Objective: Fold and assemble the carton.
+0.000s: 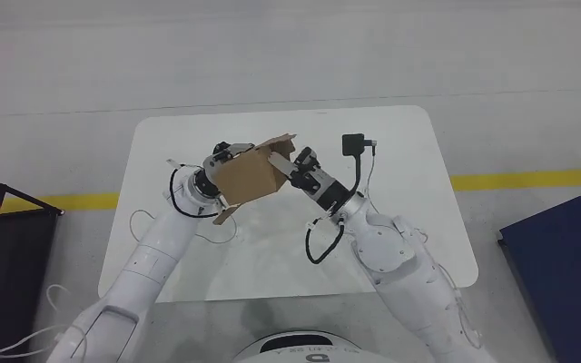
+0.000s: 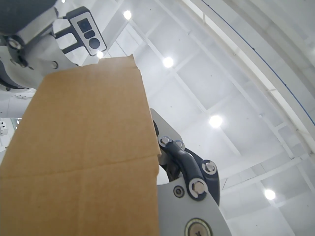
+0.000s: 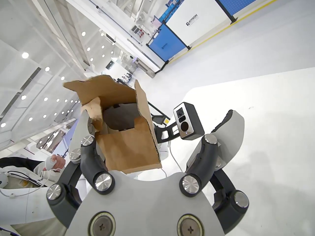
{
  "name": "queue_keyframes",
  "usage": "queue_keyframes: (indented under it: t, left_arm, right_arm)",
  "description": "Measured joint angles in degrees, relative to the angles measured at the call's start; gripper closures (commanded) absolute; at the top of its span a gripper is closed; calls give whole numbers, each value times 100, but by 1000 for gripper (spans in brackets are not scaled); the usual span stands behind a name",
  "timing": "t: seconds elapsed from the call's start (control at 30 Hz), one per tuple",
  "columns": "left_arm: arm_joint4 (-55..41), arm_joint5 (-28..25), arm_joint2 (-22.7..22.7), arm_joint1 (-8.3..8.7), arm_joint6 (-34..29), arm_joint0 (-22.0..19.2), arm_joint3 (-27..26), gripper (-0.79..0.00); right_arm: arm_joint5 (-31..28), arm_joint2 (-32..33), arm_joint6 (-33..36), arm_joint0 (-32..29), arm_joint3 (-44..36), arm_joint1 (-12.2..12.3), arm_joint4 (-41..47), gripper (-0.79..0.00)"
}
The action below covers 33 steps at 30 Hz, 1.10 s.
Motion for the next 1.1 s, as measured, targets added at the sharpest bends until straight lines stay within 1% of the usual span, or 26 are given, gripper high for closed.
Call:
queue_keyframes:
  t: [0.23, 0.33, 0.53, 0.6, 0.67, 0.9, 1.1]
  left_arm:
    - [7, 3, 85, 16, 3, -55, -25, 0]
    - [-59, -22, 102, 22, -22, -57, -40, 0]
    - [-372, -31, 134, 43, -31, -22, -46, 0]
    - [-402, -31, 147, 54, -31, -17, -57, 0]
    - [-422, -31, 166, 67, -31, -11, -76, 0]
    - [-417, 6, 275, 89, 6, -41, -127, 0]
    - [-438, 29, 333, 100, 29, -83, -84, 0]
  right_arm:
    - [197, -154, 143, 129, 11, -24, -120, -785]
    - [62, -79, -25, 85, -41, -25, -24, -785]
    - [-371, 293, -385, -144, 13, 3, 375, -785]
    - [-415, 401, -453, -207, 74, 10, 494, -785]
    - [-317, 488, -517, -241, 174, 10, 624, -785]
    - [-20, 405, -501, 22, 552, -41, 886, -785]
    - [-204, 258, -348, 144, 527, -63, 898, -785]
